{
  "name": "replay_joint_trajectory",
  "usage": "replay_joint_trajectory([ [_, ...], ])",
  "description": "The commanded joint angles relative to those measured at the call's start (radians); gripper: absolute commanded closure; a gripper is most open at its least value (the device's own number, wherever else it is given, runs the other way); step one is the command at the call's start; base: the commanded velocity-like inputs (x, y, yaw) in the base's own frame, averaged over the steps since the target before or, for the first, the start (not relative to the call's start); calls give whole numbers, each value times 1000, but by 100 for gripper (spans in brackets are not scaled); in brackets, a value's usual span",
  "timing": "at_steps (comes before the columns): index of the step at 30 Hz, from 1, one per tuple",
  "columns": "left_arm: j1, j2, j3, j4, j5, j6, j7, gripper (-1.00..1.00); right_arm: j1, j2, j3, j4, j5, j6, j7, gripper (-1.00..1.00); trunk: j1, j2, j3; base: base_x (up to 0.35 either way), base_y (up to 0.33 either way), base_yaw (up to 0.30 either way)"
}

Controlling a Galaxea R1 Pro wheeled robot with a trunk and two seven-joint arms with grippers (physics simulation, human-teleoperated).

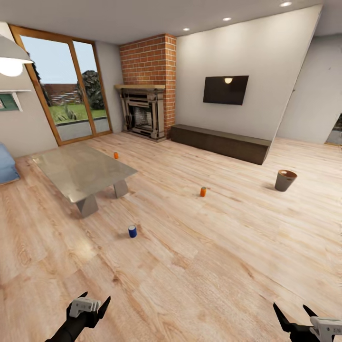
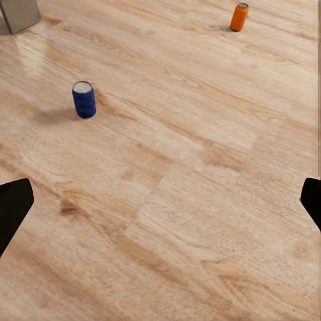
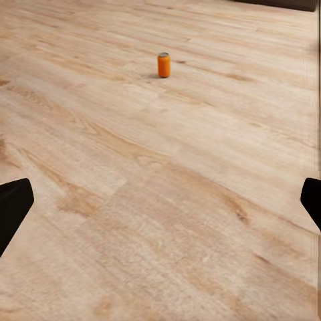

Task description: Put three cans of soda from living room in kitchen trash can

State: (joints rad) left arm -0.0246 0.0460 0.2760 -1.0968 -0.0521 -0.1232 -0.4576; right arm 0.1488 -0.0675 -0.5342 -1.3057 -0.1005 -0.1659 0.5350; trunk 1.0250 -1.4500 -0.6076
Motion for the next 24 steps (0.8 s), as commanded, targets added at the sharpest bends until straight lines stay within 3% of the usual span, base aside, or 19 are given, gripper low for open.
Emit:
replay_joint_trajectory([
  [1,0,0,0,0,0,0,0,-100,0,0,0,0,0,0,0,-100,0,0,1,0,0,-171],
  [7,0,0,-1,0,-1,0,0,-100,0,0,-1,0,-1,0,0,-100,0,0,7,0,-99,-187],
  [24,0,0,-1,7,-2,0,0,-100,0,0,-1,0,1,0,0,-100,0,0,26,12,-220,-197],
])
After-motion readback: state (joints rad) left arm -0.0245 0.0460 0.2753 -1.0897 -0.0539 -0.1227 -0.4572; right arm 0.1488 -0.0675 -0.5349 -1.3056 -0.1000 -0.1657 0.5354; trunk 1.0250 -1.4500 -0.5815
